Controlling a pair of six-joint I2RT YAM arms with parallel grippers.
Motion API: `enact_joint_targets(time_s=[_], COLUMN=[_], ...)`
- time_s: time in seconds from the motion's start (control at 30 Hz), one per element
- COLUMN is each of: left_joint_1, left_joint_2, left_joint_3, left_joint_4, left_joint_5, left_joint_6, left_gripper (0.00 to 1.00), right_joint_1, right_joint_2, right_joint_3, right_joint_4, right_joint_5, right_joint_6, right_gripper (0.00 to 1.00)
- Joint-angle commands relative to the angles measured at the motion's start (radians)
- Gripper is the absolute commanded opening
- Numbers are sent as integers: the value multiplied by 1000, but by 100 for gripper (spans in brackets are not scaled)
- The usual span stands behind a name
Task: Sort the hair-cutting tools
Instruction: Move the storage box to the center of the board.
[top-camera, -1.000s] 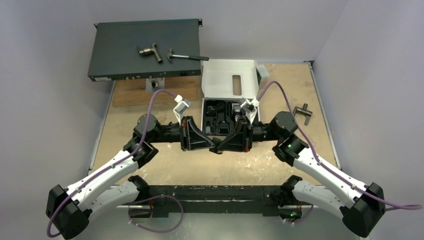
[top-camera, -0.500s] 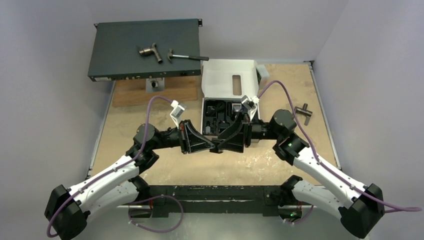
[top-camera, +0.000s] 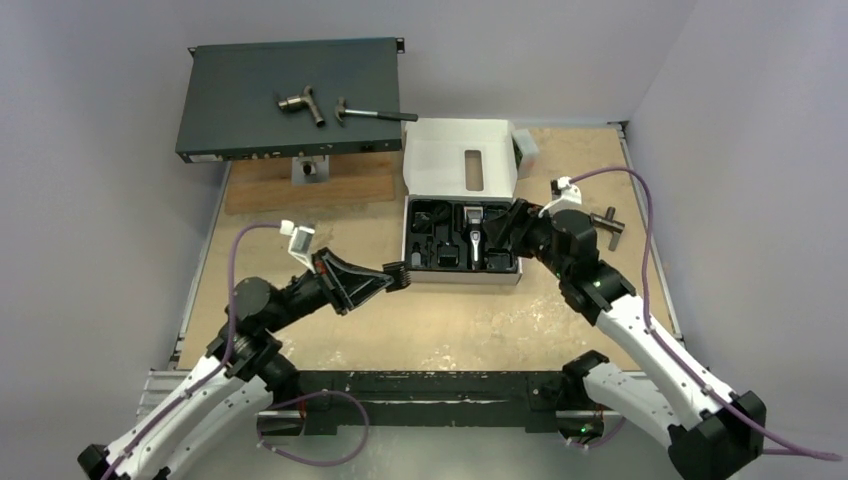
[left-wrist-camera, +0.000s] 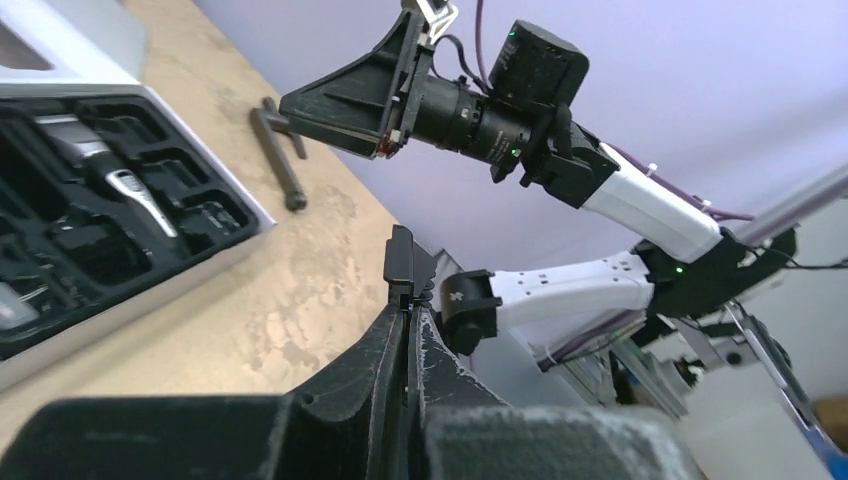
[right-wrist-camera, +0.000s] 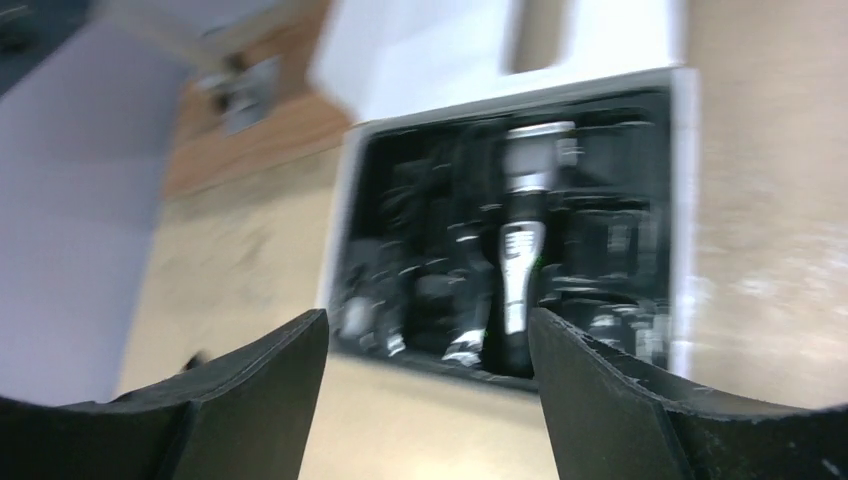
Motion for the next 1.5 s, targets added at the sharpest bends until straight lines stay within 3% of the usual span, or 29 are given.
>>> enact_joint_targets(time_s=[0.0, 0.23, 0.47, 0.83, 0.93, 1.3, 1.47], left_joint_1=[5, 4, 5, 5, 5, 4, 4], left_joint_2=[-135, -208, -227, -266, -271, -264, -255], left_joint_3=[-12, -55, -66, -67, -68, -77, -82], left_joint_4=[-256, -294, -329, -372, -376, -365, -353], left_joint_5=[-182, -159, -154, -159, -157, -161, -154], left_joint_6=[92, 69, 81, 94, 93, 81, 69], left_gripper=[0, 0, 0, 0, 0, 0, 0], right_joint_1=[-109, -203, -221, -220, -221, -198, -143], right_joint_2=[111, 362, 569, 733, 764, 710, 638], right_joint_3=[-29, 9, 105, 182, 191, 101, 32], right_joint_4=[-15, 123, 209, 231, 231, 219, 213], right_joint_5=[252, 270, 222, 215, 208, 181, 176], right_joint_6=[28, 36, 1, -33, -39, -66, -62], right_gripper=[71, 64, 52, 57, 53, 21, 16])
